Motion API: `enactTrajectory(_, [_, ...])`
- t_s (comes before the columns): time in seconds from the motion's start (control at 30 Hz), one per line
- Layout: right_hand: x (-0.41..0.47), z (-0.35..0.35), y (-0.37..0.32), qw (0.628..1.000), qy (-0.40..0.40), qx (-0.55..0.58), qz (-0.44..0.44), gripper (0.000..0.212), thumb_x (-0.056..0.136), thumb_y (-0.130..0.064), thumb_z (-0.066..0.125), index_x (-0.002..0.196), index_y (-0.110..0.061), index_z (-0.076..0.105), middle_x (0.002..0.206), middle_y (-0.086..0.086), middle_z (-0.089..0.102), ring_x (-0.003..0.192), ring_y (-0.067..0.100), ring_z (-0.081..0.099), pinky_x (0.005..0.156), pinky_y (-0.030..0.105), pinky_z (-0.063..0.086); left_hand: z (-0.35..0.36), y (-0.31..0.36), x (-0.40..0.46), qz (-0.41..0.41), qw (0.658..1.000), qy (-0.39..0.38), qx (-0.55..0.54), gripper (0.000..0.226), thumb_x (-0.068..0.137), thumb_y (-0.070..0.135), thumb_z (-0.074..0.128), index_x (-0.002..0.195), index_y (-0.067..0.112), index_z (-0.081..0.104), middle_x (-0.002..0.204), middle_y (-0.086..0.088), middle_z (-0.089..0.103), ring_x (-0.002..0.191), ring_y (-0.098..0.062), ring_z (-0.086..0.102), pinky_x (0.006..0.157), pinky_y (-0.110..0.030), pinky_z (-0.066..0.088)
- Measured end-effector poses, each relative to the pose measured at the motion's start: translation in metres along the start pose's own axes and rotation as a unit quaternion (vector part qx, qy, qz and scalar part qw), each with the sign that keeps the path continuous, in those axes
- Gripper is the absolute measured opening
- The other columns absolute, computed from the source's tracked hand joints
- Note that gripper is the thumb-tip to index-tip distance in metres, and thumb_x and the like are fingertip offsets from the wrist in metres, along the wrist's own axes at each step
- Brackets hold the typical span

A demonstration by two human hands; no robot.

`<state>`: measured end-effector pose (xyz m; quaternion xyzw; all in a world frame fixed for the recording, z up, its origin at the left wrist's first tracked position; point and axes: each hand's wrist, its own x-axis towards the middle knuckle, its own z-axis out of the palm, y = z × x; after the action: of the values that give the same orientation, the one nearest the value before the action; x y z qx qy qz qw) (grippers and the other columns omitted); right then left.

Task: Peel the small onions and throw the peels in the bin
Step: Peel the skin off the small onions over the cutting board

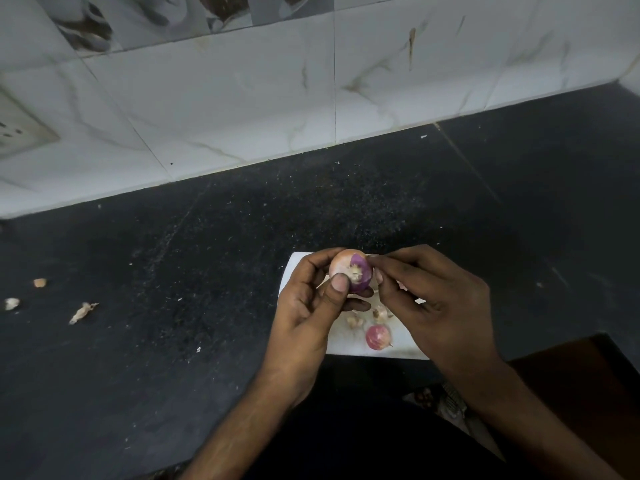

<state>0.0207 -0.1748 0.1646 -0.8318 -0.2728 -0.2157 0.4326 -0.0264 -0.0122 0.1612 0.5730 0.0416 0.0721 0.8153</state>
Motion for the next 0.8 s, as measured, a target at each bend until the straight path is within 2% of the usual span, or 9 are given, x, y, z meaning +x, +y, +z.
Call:
enactTrajectory(0.13, [0.007, 0.005, -0.002, 1.0, -0.013, -0.006, 0.012, 0.018, 0.092, -0.007, 0.071, 0.107, -0.007, 0.08, 0.1, 0.0, 0.075, 0.092, 0.002, 0.066, 0.083, 0.004, 0.045, -0.005, -0.001, 0.004, -0.009, 1.0, 0.004, -0.017, 0.032, 0.098, 0.019, 0.055, 0.124, 0.001, 0.06, 0.116, -0.017, 0.07, 0.098, -0.025, 0.069, 0.078, -0.031, 0.056])
enactTrajectory(0.3, [0.014, 0.004, -0.004, 0.994, -0.04, 0.082, 0.059, 0.018, 0.097, -0.017, 0.067, 0.109, -0.013, 0.079, 0.1, -0.01, 0.073, 0.092, 0.006, 0.071, 0.071, 0.022, 0.058, -0.008, 0.003, 0.012, -0.04, 0.995, 0.008, -0.093, 0.035, 0.099, 0.019, 0.051, 0.127, 0.001, 0.061, 0.111, -0.014, 0.072, 0.089, -0.019, 0.07, 0.075, -0.028, 0.059])
enactTrajectory(0.43, [0.02, 0.002, -0.004, 0.996, -0.046, 0.057, 0.049, 0.016, 0.09, -0.015, 0.078, 0.105, -0.012, 0.081, 0.098, -0.006, 0.076, 0.09, 0.004, 0.071, 0.075, 0.009, 0.048, -0.007, 0.002, 0.015, -0.03, 0.996, 0.003, -0.08, 0.033, 0.101, 0.016, 0.05, 0.13, 0.008, 0.062, 0.105, -0.013, 0.072, 0.079, -0.021, 0.069, 0.073, -0.03, 0.059])
enactTrajectory(0.63, [0.025, -0.004, 0.0, 0.999, -0.049, 0.007, 0.008, 0.015, 0.09, -0.014, 0.078, 0.105, -0.013, 0.082, 0.094, -0.005, 0.077, 0.084, 0.001, 0.068, 0.079, 0.004, 0.044, -0.006, 0.006, 0.021, -0.001, 0.999, -0.004, -0.045, 0.031, 0.097, 0.02, 0.054, 0.124, 0.015, 0.069, 0.113, -0.01, 0.072, 0.095, -0.021, 0.072, 0.073, -0.028, 0.058])
enactTrajectory(0.73, [0.029, -0.003, 0.003, 0.999, -0.041, -0.002, -0.003, 0.016, 0.092, -0.019, 0.075, 0.105, -0.014, 0.082, 0.093, -0.005, 0.076, 0.082, 0.003, 0.069, 0.077, 0.007, 0.046, -0.005, 0.007, 0.027, 0.002, 0.999, 0.005, -0.032, 0.031, 0.096, 0.023, 0.056, 0.122, 0.016, 0.071, 0.116, -0.011, 0.072, 0.098, -0.021, 0.071, 0.074, -0.028, 0.056])
enactTrajectory(0.8, [0.032, -0.002, 0.006, 0.999, -0.031, -0.001, -0.015, 0.016, 0.092, -0.018, 0.075, 0.105, -0.013, 0.082, 0.093, -0.004, 0.076, 0.082, 0.006, 0.071, 0.075, 0.013, 0.05, -0.004, 0.009, 0.03, 0.007, 1.0, 0.003, -0.028, 0.033, 0.095, 0.025, 0.057, 0.123, 0.014, 0.07, 0.114, -0.011, 0.072, 0.093, -0.02, 0.071, 0.072, -0.029, 0.056])
